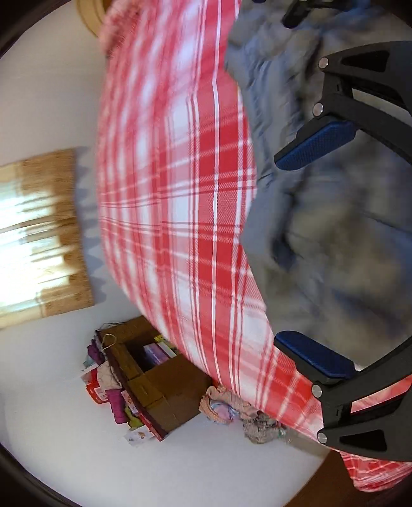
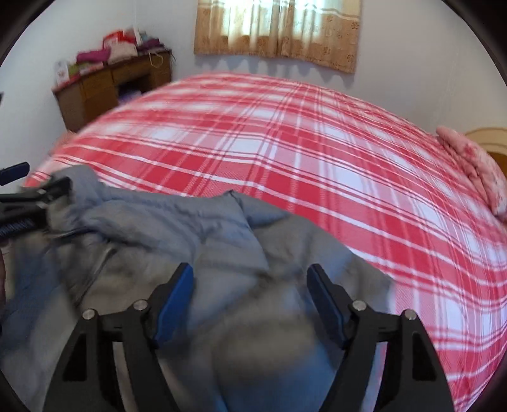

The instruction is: Fold large clothes

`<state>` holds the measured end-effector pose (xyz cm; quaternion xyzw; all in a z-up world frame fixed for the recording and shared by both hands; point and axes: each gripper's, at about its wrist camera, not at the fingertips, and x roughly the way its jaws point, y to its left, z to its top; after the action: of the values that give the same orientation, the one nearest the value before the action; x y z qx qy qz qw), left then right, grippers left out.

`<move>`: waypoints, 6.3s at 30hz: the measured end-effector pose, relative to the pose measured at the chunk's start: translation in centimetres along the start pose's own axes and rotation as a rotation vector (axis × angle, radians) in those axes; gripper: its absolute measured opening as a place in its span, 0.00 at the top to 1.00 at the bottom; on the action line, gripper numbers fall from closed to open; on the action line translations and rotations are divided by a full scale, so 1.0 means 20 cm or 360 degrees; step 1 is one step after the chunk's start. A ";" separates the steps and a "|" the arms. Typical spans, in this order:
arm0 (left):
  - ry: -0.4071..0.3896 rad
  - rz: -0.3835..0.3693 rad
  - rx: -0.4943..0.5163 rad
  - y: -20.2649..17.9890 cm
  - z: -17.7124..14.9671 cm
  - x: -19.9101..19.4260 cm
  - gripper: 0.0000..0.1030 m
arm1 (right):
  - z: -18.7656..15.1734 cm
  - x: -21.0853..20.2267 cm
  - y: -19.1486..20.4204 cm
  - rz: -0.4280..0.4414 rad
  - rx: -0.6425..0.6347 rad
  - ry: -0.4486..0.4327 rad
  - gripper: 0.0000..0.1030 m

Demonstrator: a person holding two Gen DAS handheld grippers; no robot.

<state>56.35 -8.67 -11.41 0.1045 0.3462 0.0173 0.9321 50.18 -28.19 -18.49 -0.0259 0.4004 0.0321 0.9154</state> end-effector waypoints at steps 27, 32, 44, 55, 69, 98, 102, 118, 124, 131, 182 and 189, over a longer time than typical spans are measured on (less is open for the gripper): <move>0.0299 -0.0104 -0.0059 0.50 -1.62 -1.04 0.01 | -1.56 -1.12 -0.26 0.0127 0.0410 0.0185 0.05; 0.0297 -0.0114 -0.0054 0.48 -1.75 -1.13 0.01 | -1.64 -1.15 -0.15 0.0136 0.0357 0.0147 0.06; 0.0189 -0.0339 0.0015 0.44 -1.77 -1.29 0.84 | -1.68 -1.26 -0.04 0.0298 0.0353 -0.0020 0.90; -0.0307 -0.0492 -0.0030 0.63 -1.51 -1.91 0.91 | -1.51 -1.83 -0.01 0.0346 0.0294 -0.0524 0.92; -0.0448 -0.0270 0.0063 0.66 -1.20 -1.76 0.91 | -1.08 -1.69 -0.19 0.0367 0.0501 -0.0677 0.93; -0.0496 0.0338 -0.0044 0.18 -0.57 -0.87 0.02 | -0.33 -0.76 -0.01 -0.0097 0.0401 -0.0343 0.37; -0.0411 0.0344 -0.0010 0.04 -0.52 -0.77 0.02 | -0.31 -0.78 0.27 -0.0025 0.0183 -0.0321 0.53; -0.0080 0.0346 -0.0063 -0.08 -0.67 -0.20 0.02 | -0.43 -0.31 0.47 0.0090 -0.0024 -0.0166 0.53; -0.0016 0.0313 -0.0080 -0.06 -0.67 -0.15 0.01 | -0.44 -0.29 0.47 0.0104 -0.0001 -0.0155 0.53; 0.0051 0.0311 -0.0062 -0.07 -0.67 -0.11 0.01 | -0.43 -0.28 0.49 0.0092 -0.0006 -0.0125 0.53; 0.0133 0.0323 -0.0020 -0.07 -0.69 -0.08 0.01 | -0.39 -0.13 0.55 0.0012 -0.0094 0.0031 0.50; 0.0152 0.0323 -0.0007 -0.07 -0.68 -0.07 0.01 | -0.40 -0.13 0.57 -0.0021 -0.0120 0.0030 0.50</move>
<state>46.43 -7.71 -20.84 0.1360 0.3779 0.1174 0.9082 41.73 -17.57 -22.18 -0.0632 0.4075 0.0410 0.9101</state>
